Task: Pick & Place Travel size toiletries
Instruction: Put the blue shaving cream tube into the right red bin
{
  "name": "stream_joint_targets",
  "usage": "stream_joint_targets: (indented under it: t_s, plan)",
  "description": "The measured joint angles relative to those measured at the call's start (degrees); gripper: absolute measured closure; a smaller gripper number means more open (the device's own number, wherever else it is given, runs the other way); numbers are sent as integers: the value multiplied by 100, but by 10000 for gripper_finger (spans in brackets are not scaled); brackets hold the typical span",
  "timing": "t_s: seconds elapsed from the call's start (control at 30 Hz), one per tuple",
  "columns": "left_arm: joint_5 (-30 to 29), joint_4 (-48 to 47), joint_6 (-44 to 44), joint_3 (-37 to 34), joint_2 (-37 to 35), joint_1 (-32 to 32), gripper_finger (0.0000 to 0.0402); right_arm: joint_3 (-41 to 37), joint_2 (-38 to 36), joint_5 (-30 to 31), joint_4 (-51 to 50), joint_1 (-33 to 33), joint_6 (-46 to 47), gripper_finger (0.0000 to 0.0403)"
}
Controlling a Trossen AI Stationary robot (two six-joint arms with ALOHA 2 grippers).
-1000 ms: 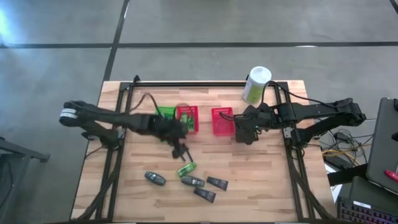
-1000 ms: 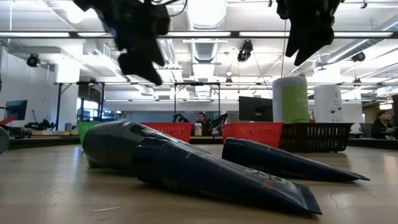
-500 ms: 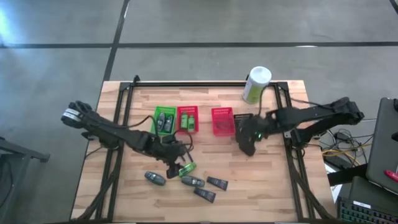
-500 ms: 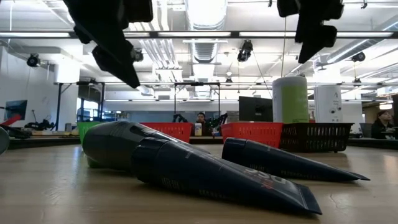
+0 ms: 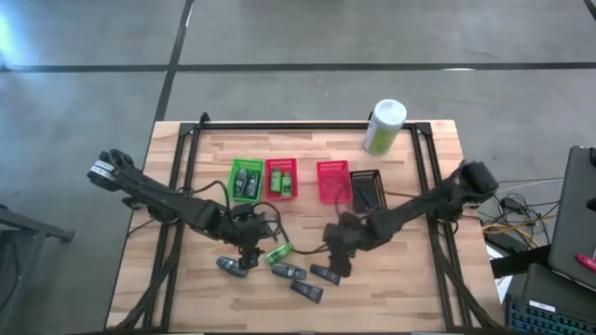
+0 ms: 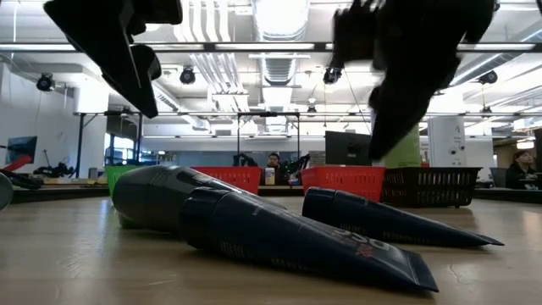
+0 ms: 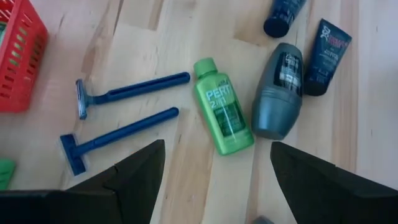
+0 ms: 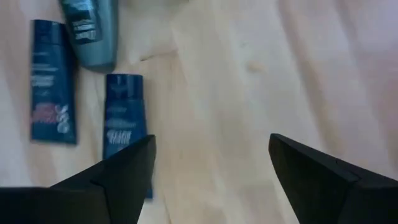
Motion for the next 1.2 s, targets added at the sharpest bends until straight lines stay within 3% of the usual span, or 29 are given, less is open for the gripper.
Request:
stream_joint_targets:
  t_s: [0.2,0.37,0.7,0.87,1.0,1.2]
  plan:
    - [-111,-96,-59,0,-16,-101,105,230,625,-60,460,165,223,112]
    - [-112,-112,-53,-2,-17,-99,105,657,855,300,485,445,-97,117]
    - [-224,-133,-110,-4,-17,-100,105,1529,1752,838,152,562,-269,77]
    - [-243,-130,-145,-4,-17,-104,105,1699,2027,777,-96,566,-13,71]
    - [-252,-126,-147,-4,-17,-106,105,1686,2103,783,14,576,38,91]
    - [-261,-120,-140,-4,-17,-108,105,1654,2095,830,70,553,154,154]
